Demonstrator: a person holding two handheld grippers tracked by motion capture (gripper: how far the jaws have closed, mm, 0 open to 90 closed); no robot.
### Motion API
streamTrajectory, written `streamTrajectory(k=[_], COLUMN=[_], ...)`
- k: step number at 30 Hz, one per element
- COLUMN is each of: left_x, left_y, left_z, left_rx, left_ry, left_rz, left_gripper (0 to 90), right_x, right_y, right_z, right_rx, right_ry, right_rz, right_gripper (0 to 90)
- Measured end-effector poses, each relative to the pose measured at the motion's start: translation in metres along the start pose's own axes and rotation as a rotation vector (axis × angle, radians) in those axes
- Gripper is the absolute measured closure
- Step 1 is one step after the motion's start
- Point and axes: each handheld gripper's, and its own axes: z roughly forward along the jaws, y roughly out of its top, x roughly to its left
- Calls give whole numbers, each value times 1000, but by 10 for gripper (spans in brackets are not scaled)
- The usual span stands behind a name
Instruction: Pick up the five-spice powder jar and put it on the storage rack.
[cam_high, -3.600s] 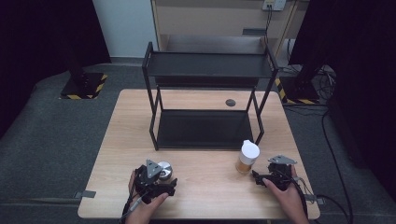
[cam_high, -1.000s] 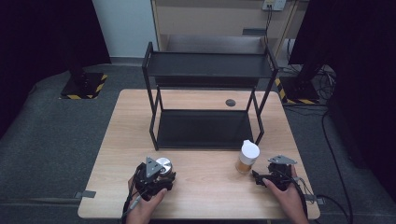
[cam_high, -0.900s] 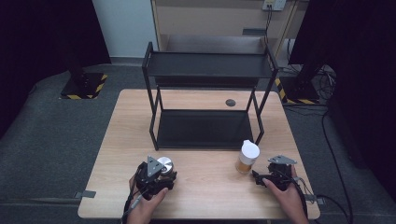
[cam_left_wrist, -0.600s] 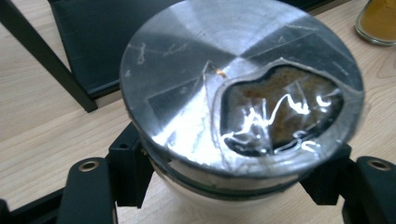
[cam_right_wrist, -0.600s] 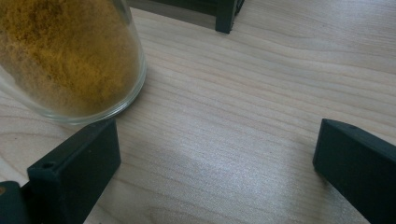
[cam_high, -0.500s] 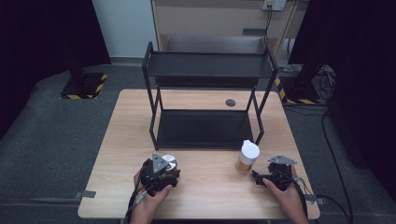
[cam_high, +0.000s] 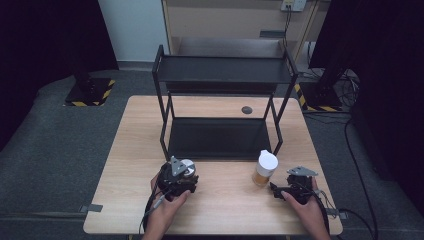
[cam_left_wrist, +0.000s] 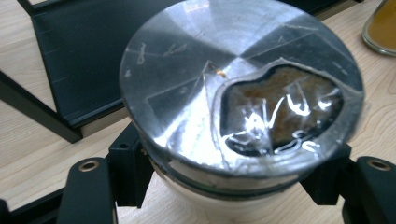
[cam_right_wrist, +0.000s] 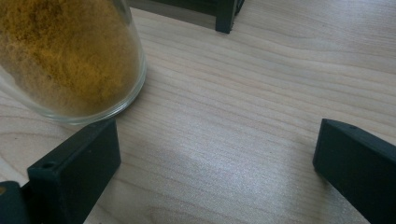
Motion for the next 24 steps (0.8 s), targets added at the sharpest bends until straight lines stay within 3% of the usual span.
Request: streamTrajectory(k=[10,24], left_x=[2,8], left_y=[6,30], left_z=[11,27], left_rx=[0,-20], left_ry=[3,29], left_rz=[-9,1], left_gripper=[300,300], right_x=[0,0], right_y=[0,0], right_z=[0,0], right_rx=[0,0], right_ry=[0,0], right_rz=[0,0], right_gripper=[17,17])
